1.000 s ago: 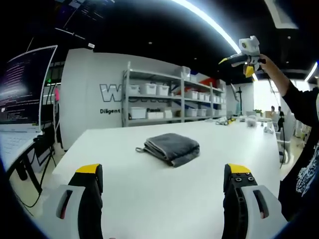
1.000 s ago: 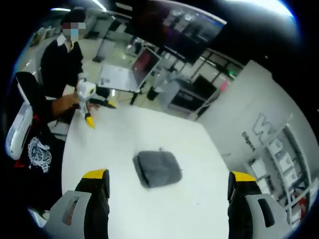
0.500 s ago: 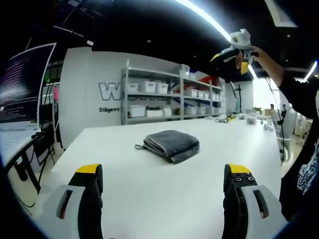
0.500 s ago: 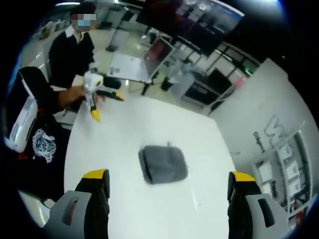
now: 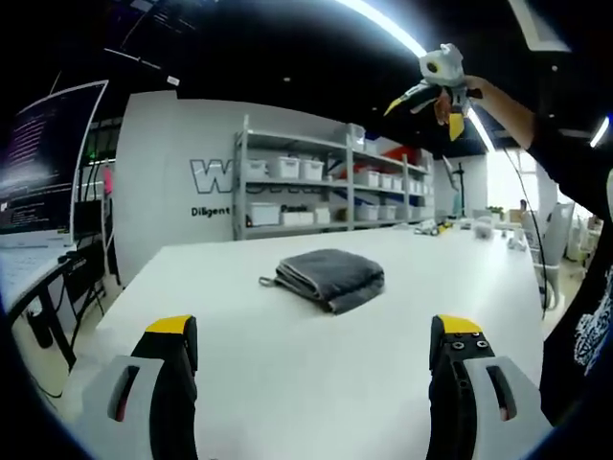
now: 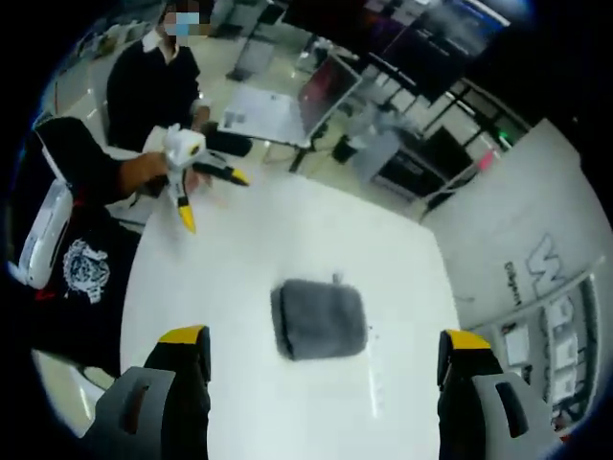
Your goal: Open the folded towel by lifting each exposed corner and separating the folded layers until the towel lies flat within the target outline without major curled edges
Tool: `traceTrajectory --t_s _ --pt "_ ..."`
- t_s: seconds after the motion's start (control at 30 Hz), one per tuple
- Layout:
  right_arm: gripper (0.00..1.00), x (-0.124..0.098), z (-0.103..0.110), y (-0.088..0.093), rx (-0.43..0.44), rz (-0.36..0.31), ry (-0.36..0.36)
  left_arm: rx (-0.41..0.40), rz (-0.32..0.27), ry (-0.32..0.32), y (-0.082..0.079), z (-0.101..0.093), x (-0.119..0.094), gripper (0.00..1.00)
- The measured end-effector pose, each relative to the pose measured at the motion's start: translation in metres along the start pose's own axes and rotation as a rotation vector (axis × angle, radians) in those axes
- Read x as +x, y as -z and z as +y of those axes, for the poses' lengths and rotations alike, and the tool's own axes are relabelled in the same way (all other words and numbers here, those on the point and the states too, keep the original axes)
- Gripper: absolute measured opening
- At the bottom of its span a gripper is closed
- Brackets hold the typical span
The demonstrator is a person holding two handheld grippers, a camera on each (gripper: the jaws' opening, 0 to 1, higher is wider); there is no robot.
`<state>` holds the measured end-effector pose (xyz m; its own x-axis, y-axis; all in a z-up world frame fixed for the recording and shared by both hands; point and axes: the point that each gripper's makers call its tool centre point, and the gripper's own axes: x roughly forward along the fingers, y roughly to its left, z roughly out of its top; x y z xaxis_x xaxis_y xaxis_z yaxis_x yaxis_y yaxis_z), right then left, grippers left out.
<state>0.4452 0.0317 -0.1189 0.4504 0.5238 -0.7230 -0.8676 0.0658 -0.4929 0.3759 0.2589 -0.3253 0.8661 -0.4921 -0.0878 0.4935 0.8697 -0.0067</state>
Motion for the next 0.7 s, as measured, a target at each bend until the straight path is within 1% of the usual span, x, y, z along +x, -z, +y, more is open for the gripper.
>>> traceTrajectory --t_s 0.1,0.13,0.17,0.23,0.33,0.43,0.57,0.7 --pt "0.99 0.007 0.001 -0.004 -0.025 0.013 -0.012 -0.003 0.005 0.007 0.003 -0.001 0.002 1.00" --pt "0.99 0.010 0.002 -0.006 -0.042 0.020 -0.030 -0.006 0.009 0.008 0.005 -0.002 0.002 1.00" --pt "0.99 0.012 0.008 -0.010 -0.068 0.013 -0.070 -0.008 0.011 0.010 0.007 -0.002 0.003 1.00" --pt "0.99 0.016 0.009 -0.012 -0.060 0.020 -0.087 -0.012 0.016 0.012 0.009 -0.002 0.003 1.00" --pt "0.99 0.025 0.011 -0.011 -0.056 0.054 -0.120 -0.018 0.018 0.017 0.011 -0.003 0.004 1.00" --pt "0.99 0.035 0.010 -0.012 -0.073 0.078 -0.129 -0.019 0.022 0.020 0.013 -0.004 0.004 1.00" --pt "0.99 0.047 0.006 -0.014 -0.099 0.098 -0.119 -0.020 0.022 0.021 0.014 -0.004 0.004 1.00" --pt "0.99 0.059 0.005 -0.013 -0.119 0.117 -0.117 -0.022 0.010 0.014 0.011 -0.001 0.004 1.00"
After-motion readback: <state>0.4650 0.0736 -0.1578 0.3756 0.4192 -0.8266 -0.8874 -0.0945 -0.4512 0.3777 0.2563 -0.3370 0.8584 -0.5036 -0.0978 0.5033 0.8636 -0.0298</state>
